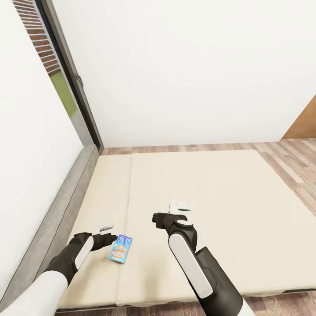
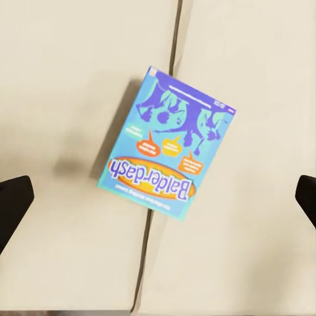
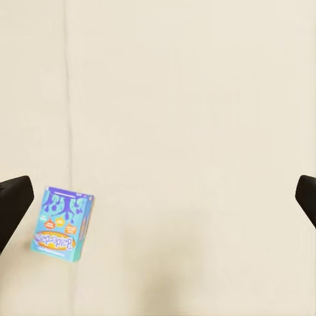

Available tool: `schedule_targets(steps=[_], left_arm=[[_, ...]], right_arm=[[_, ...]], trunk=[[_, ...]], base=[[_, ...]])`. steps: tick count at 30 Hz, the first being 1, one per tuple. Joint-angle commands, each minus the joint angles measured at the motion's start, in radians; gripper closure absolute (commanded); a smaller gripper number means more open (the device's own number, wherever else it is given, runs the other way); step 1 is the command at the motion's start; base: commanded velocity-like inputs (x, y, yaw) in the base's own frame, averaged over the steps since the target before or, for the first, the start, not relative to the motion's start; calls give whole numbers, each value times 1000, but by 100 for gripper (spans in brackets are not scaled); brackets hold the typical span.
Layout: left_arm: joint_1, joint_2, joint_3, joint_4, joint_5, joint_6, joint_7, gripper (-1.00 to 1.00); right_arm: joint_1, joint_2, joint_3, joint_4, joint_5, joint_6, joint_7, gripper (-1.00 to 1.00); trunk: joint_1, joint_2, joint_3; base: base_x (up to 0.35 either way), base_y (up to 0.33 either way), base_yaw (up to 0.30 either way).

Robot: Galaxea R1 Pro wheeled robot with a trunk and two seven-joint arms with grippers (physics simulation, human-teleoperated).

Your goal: Put all the toys in the child's room - the three board games (two on the bed and one on the table), the two jigsaw puzzles on the table, and the tennis ball on the table - inside the toy box on the table in the child's room.

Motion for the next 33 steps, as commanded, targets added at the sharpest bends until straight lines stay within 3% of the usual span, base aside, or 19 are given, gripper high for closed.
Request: schedule_targets(steps=[1, 20, 33], left_arm=[[-1, 1, -3, -1, 1, 4, -1, -100], [0, 1, -3, -1, 1, 4, -1, -100], [-1, 1, -3, -1, 1, 3, -1, -100]], right_arm=[[-1, 0, 1, -1, -8, 4, -11, -100], [-1, 0, 2, 0, -8, 2, -18, -100], [-1, 0, 2, 0, -8, 5, -17, -100]], trunk=[[1, -2, -3], [1, -2, -34], [1, -2, -55]], base=[[0, 0, 0], [0, 0, -4], [0, 0, -97]])
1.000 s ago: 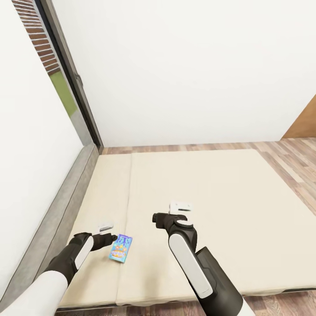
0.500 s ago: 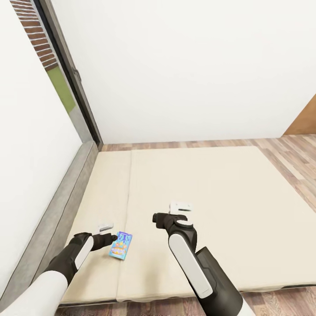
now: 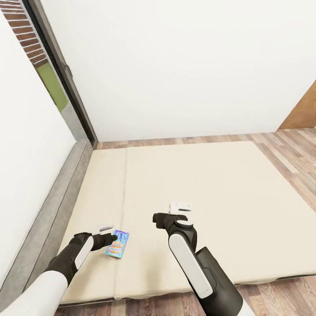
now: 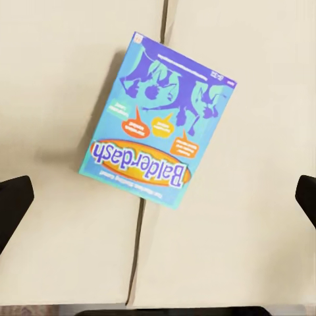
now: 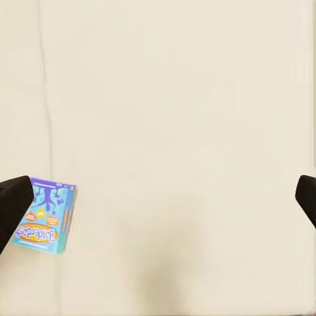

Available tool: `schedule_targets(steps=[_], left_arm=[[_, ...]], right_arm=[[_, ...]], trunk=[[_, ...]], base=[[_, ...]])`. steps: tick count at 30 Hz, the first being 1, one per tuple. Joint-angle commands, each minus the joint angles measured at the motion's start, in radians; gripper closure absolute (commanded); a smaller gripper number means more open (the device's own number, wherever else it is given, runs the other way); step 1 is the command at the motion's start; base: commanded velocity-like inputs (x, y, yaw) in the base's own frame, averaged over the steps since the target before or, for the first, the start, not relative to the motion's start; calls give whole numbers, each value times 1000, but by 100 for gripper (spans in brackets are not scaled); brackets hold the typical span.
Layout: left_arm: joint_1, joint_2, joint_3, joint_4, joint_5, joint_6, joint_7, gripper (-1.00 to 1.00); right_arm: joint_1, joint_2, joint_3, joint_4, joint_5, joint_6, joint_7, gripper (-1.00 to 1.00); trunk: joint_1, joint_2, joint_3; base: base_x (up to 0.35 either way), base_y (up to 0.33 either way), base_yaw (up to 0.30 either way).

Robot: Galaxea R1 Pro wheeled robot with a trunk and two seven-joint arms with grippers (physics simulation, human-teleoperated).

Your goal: Put all the toys in the child's room - the three board games (two on the bed and one on the table), the two jigsaw puzzles on the table, and the tennis ball on the table - inside the toy box on the table in the child's room.

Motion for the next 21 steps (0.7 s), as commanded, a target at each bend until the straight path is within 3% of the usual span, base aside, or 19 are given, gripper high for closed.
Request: schedule_targets(steps=[1, 13, 18, 21], left_arm=[[0, 1, -3, -1, 1, 4, -1, -100], [0, 2, -2, -2, 2, 10, -1, -100], [-4, 7, 2, -8, 3, 36, -1, -100], [-43, 12, 18, -28, -1, 97, 1, -100]], right_arm=[[-1, 0, 1, -1, -8, 4, -10, -100], [-1, 0, 3, -2, -8, 6, -11, -100], [-1, 0, 53, -5, -6, 2, -12, -100], [-2, 0, 89, -6, -5, 4, -14, -100]], trunk=[[0, -2, -3], [0, -2, -22], [0, -2, -24], [0, -2, -25]], base=[[0, 0, -73], [0, 0, -11], [0, 0, 3], [0, 0, 9]])
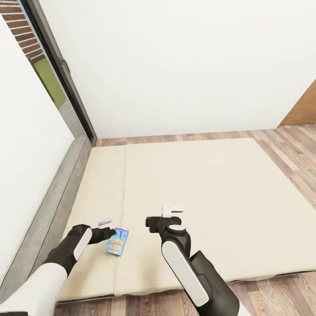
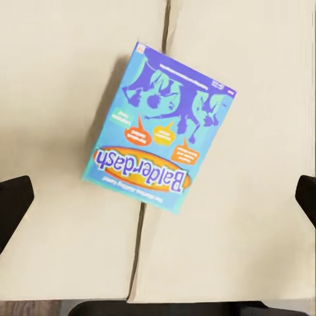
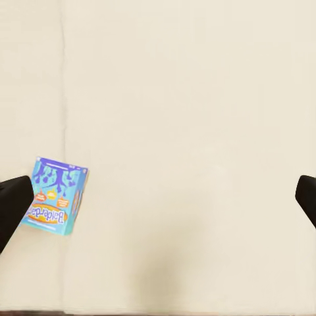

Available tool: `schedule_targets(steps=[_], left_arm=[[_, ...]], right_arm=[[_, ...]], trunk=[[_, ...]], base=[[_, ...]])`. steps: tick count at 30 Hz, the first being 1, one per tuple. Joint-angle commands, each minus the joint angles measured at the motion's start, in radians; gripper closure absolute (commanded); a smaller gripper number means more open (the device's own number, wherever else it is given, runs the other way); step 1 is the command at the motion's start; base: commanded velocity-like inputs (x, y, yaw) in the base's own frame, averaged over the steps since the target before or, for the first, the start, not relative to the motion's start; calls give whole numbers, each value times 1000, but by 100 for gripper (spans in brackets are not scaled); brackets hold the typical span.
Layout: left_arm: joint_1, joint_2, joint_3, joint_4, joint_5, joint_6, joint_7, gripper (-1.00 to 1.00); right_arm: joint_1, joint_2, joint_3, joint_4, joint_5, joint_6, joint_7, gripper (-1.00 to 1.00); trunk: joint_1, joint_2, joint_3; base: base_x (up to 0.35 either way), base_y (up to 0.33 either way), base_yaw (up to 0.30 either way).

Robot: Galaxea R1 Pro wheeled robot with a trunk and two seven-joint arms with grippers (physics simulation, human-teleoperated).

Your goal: Put all the toys in the child's room - the three board games (two on the bed and one on the table), the two jigsaw puzzles on the table, and the tennis ball on the table - inside the toy box on the table in the child's room.

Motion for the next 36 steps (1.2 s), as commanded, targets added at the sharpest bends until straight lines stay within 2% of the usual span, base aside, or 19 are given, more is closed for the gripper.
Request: schedule_targets(steps=[1, 6, 11, 15, 22, 25, 28, 32, 36], left_arm=[[-25, 7, 9, -5, 1, 35, -1, -100], [-123, 36, 47, -14, 0, 111, 4, -100], [-220, 43, 57, -16, 0, 161, 6, -100], [-270, 43, 60, -11, -3, 176, 15, -100], [-289, 31, 59, -1, -6, 155, 19, -100], [-290, 15, 58, -1, -6, 138, 19, -100], [-291, -10, 54, 0, -7, 127, 20, -100], [-291, -23, 53, 0, -8, 124, 21, -100], [-291, -27, 52, 0, -9, 122, 21, -100]], right_arm=[[-2, 0, 8, -1, -8, 10, -11, -100], [-13, 0, 12, -2, -8, 52, -10, -100], [-30, 0, 10, -3, -8, 63, -12, -100], [-91, 0, 9, -2, -8, 66, -13, -100], [-151, 0, 4, -2, -8, 95, -14, -100], [-157, 0, -22, -2, -8, 104, -14, -100], [-161, 0, -73, -2, -9, 132, -14, -100], [-162, 0, -96, -2, -9, 163, -13, -100], [-162, 0, -102, -2, -9, 171, -13, -100]], trunk=[[1, -2, -2], [1, -2, -3], [1, -2, -5], [1, -2, -7], [1, -2, -9], [1, -2, -9], [1, -2, -8], [1, -2, -7], [1, -2, -6]], base=[[0, 0, 81], [0, 0, 192], [0, 0, 260], [0, 0, 271], [0, 0, 266], [0, 0, 86], [0, 0, -117], [0, 0, -134], [0, 0, -45]])
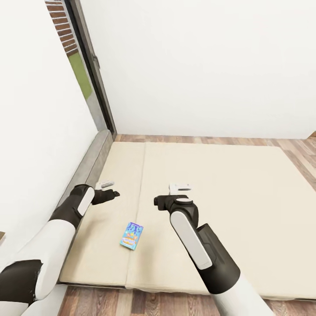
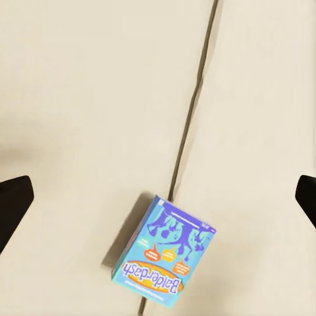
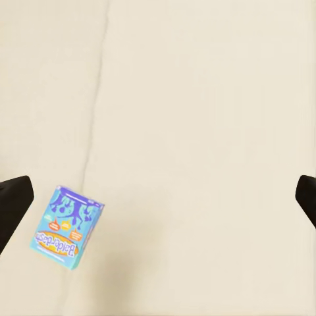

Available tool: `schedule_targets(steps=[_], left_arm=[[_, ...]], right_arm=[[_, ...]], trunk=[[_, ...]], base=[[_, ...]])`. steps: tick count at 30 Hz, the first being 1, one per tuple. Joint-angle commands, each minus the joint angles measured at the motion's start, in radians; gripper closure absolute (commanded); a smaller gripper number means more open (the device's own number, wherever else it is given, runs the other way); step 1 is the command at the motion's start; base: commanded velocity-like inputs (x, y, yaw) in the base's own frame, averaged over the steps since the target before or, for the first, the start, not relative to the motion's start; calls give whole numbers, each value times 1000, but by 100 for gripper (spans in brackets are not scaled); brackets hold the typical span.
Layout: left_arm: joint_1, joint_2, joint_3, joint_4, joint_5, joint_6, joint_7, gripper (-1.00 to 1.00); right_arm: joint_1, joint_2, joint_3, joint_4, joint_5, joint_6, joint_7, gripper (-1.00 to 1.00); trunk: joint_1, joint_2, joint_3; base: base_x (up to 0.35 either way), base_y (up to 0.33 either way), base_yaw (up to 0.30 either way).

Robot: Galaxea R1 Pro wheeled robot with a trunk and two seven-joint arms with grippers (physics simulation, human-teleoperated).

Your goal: Put all the toys in the child's room - the three board games (two on the bed and one on the table), the two jigsaw puzzles on the table, and the tennis ball on the table - inside the toy box on the table in the child's room.

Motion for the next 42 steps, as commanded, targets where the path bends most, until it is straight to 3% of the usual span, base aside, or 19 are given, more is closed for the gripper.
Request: schedule_targets(steps=[1, 18, 42], left_arm=[[-1, -1, 2, -1, 4, 5, 1, -100], [0, -2, 0, -1, 4, 2, 1, -100], [1, -3, 0, -1, 6, -18, 1, -100]], right_arm=[[-1, 0, 0, -1, -9, 5, -10, -100], [-3, 0, -2, -2, -12, 3, -8, -100], [-3, 0, -2, -2, -13, 3, -8, -100]], trunk=[[1, -2, -2], [1, -2, -3], [1, -2, -40]], base=[[0, 0, -21], [0, 0, -46], [0, 0, 0]])
